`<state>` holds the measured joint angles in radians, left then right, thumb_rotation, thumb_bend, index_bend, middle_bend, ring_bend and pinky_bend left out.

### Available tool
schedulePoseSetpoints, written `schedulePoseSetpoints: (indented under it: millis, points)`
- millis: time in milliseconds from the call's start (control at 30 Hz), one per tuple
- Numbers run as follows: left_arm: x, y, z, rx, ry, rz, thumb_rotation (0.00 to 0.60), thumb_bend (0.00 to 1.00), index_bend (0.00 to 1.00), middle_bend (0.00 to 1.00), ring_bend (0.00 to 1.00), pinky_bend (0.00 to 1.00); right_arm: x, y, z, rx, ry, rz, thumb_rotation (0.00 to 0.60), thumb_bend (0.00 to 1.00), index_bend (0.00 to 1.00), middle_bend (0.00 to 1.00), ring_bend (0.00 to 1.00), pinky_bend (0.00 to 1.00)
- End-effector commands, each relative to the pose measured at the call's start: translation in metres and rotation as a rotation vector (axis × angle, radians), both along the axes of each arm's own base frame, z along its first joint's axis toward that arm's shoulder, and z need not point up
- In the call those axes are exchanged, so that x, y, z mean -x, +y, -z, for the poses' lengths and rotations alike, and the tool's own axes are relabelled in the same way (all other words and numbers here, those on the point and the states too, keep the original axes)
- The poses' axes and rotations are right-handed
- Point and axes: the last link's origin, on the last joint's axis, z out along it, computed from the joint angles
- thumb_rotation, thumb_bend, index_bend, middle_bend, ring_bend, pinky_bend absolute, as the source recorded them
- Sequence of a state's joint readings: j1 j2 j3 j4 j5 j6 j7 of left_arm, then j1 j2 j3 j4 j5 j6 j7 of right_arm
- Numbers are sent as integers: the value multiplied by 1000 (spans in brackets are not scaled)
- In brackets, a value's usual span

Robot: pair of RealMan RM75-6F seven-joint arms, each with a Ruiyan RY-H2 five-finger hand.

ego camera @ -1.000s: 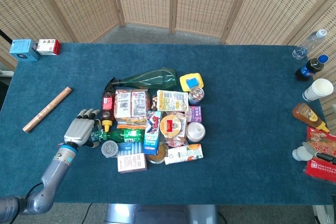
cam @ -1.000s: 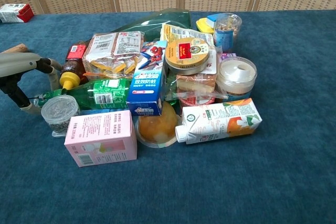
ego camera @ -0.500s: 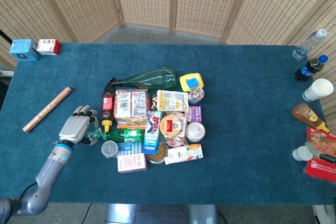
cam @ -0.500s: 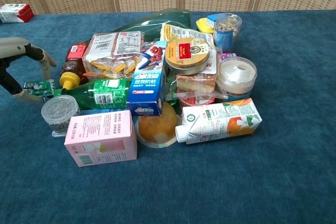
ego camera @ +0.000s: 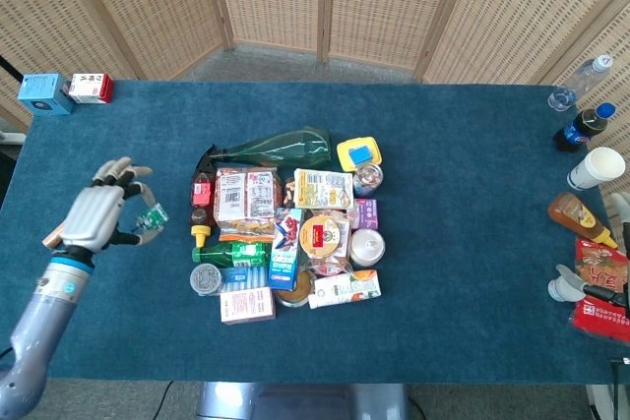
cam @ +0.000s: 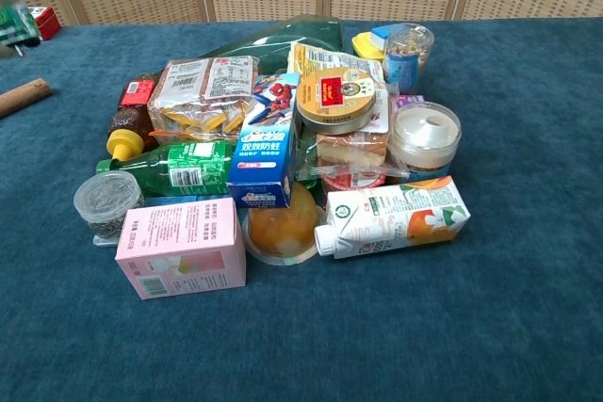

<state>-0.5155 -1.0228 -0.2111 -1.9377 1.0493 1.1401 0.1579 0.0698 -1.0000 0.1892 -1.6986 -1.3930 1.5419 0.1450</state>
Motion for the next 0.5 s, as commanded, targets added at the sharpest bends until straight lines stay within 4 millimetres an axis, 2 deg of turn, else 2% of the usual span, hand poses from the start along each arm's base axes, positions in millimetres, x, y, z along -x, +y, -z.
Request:
schedulePoseSetpoints:
  millis: [33, 300, 500]
  points:
    - [-13, 1, -27, -63, -46, 38, 600, 297, 634, 226, 0, 0, 0, -3, 4, -9, -3, -3, 480, 111, 8, 86, 0, 0]
    - [-33, 6, -66, -144, -162, 85, 600, 297, 627, 226, 0, 0, -1, -7, 8, -16, -6, 0, 482, 113, 9, 86, 0, 0]
    - [-36, 7, -76, -173, -209, 95, 600, 295, 628, 226, 0, 0, 1, -7, 7, -13, -3, 12, 484, 111, 9, 85, 0, 0]
